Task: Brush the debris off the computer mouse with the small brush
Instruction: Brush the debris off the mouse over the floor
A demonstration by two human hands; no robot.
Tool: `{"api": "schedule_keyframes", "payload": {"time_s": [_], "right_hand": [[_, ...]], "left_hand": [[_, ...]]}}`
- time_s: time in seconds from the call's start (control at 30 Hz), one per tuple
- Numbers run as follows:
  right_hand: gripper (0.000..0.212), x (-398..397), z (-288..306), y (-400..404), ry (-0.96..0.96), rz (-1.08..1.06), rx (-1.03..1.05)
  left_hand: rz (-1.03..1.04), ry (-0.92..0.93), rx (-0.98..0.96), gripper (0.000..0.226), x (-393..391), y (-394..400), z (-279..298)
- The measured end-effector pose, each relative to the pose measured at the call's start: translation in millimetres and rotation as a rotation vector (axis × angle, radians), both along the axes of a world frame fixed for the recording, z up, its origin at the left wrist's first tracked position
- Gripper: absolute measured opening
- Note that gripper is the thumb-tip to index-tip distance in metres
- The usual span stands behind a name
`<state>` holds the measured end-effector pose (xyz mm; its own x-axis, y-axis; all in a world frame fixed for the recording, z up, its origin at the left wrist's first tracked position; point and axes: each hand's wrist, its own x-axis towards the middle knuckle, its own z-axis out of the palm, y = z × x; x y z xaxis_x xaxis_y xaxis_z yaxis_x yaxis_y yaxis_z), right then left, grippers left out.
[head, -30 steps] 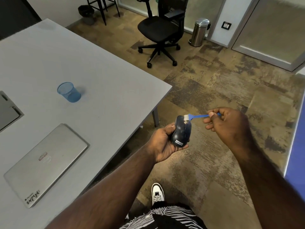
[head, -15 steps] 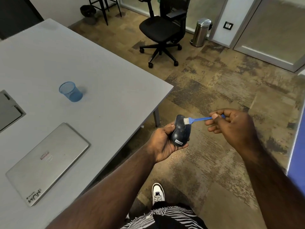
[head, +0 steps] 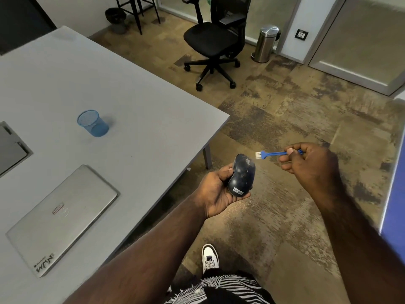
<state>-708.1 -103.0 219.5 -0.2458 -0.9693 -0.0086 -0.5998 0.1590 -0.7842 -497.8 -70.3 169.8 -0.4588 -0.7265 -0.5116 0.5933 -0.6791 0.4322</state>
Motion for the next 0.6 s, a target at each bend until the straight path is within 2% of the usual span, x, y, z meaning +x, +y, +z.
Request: {"api": "schedule_keyframes", "payload": {"time_s": [0.1,0.17,0.27,0.33,0.5,0.6], "right_hand": [[0.019,2,2,1,-0.093,0.081,-0.017],[0.019,3,0,2,-0.015,0.132,-0.020],[0.015,1,-2,-1,0.099,0.102,-0.075],[0.015,-2,-2,-2,0.110,0.112,-0.117],[0.018,-8,1,3,0.124,0.360,-0.142],[0.021,-13,6,1,0.132,0.332,-0.219]], "left_hand": [[-0.005,-0.004,-0.006,0.035,2,-1,2],[-0.008,-0.007,-0.009,0.036,3,-1,2],[-0.019,-0.012,-0.013,0.036,3,1,1],[-0.016,-0.009,-0.013,0.035,2,1,1],[0.007,-0.007,-0.002,0.035,3,0,-1],[0.006,-0.005,0.002,0.035,3,2,-2]]}}
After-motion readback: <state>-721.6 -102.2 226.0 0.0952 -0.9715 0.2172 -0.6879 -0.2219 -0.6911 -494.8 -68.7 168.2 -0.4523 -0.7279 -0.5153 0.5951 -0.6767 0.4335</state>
